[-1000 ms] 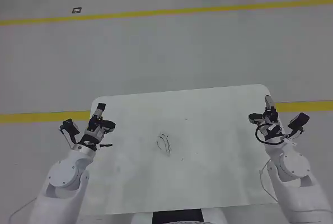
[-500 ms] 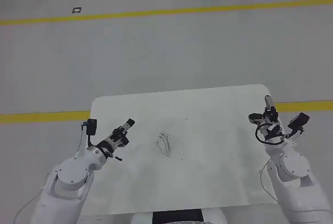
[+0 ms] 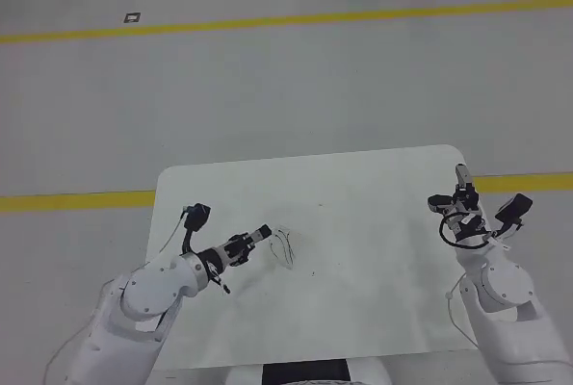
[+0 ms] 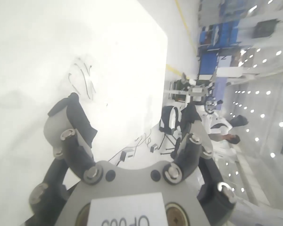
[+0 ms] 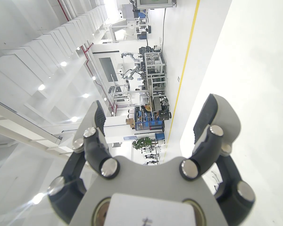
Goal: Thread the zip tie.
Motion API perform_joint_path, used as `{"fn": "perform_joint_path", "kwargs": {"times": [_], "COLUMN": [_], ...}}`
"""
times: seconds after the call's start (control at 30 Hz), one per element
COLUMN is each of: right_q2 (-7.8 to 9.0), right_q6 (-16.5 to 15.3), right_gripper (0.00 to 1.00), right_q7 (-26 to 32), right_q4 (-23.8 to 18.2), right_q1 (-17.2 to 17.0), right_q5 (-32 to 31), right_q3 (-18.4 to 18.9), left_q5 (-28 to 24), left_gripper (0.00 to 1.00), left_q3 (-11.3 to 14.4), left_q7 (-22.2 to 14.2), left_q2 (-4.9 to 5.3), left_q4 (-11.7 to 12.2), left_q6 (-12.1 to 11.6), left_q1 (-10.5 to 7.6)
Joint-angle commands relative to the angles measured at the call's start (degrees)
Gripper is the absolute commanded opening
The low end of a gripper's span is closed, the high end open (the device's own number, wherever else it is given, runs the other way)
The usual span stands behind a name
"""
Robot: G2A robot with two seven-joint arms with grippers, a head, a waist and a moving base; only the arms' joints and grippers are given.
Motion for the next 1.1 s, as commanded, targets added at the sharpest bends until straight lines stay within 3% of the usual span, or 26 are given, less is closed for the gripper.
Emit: {"fn": "perform_joint_path", "kwargs": {"times": [0.0, 0.27, 0.33, 0.5, 0.63, 0.7, 1.07], "right_q2": [0.00, 0.00, 0.00, 0.00, 0.00, 0.00, 0.00], "right_q6": [0.0, 0.0, 0.0, 0.0, 0.0, 0.0, 0.0], "right_gripper": [1.00, 1.00, 1.00, 1.00, 1.00, 1.00, 1.00], "right_q7": [0.0, 0.0, 0.0, 0.0, 0.0, 0.0, 0.0], "right_q4": [0.0, 0.0, 0.0, 0.0, 0.0, 0.0, 0.0], "right_q1": [0.0, 0.0, 0.0, 0.0, 0.0, 0.0, 0.0], "right_q5": [0.0, 0.0, 0.0, 0.0, 0.0, 0.0, 0.0], "right_q3": [0.0, 0.0, 0.0, 0.0, 0.0, 0.0, 0.0], "left_q5": [0.8, 2.4, 4.4, 9.6, 14.4, 16.1, 16.6], "left_gripper": [1.00, 1.00, 1.00, 1.00, 1.00, 1.00, 1.00], "left_q3": [0.1, 0.9, 2.7, 6.5, 10.1, 11.1, 11.2], "left_q7": [0.0, -0.2, -1.0, -4.0, -7.3, -8.7, -8.8], "left_q2": [0.05, 0.12, 0.16, -0.08, -1.00, -1.59, -1.69], "left_q4": [0.0, -0.2, -0.2, 2.4, 5.4, 6.3, 6.4], "left_q6": [-0.1, -0.7, -0.1, -0.1, -0.1, -0.1, -0.1], "left_q1": [-0.11, -0.57, -1.95, -6.37, -10.56, -11.76, -11.91]}}
